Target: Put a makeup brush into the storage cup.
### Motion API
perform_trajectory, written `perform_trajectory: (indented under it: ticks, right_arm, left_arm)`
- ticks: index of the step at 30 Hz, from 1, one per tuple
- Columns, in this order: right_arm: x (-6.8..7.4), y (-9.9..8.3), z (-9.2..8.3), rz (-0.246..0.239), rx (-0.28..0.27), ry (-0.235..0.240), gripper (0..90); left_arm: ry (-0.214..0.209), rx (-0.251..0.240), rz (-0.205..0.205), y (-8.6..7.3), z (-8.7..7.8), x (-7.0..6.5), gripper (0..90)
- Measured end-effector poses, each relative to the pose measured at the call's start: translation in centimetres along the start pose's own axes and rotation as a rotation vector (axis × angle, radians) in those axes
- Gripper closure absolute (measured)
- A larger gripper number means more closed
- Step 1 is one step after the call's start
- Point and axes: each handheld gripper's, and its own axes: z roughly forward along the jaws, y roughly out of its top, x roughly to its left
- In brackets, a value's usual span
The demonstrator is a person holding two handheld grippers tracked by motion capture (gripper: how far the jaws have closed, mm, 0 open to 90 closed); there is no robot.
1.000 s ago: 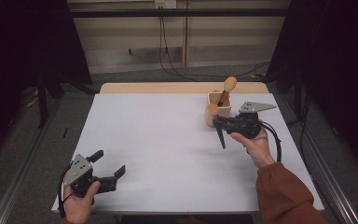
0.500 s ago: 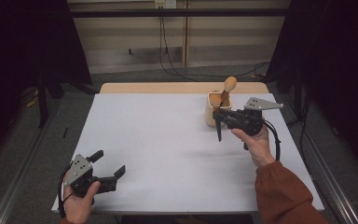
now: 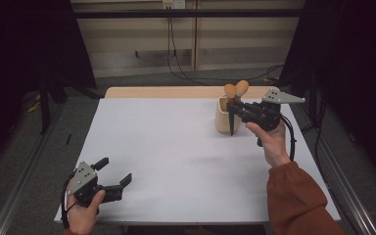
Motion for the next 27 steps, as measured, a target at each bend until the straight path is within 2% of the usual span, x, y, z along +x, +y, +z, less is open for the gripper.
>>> perform_trajectory:
  ticks: [10, 17, 27]
  right_arm:
    - [-0.6, 1.7, 0.4, -0.003, -0.035, -0.043, 74.2]
    - [-1.1, 2.7, 1.3, -0.010, -0.042, -0.060, 74.2]
    - [-1.9, 4.6, 1.5, -0.025, -0.063, -0.102, 74.2]
  left_arm:
    - [-0.001, 0.006, 0.007, 0.0, 0.0, -0.1, 3.2]
    - [-0.001, 0.002, 0.006, 0.0, 0.0, 0.0, 3.2]
    - [0.002, 0.000, 0.004, 0.0, -0.1, 0.0, 3.2]
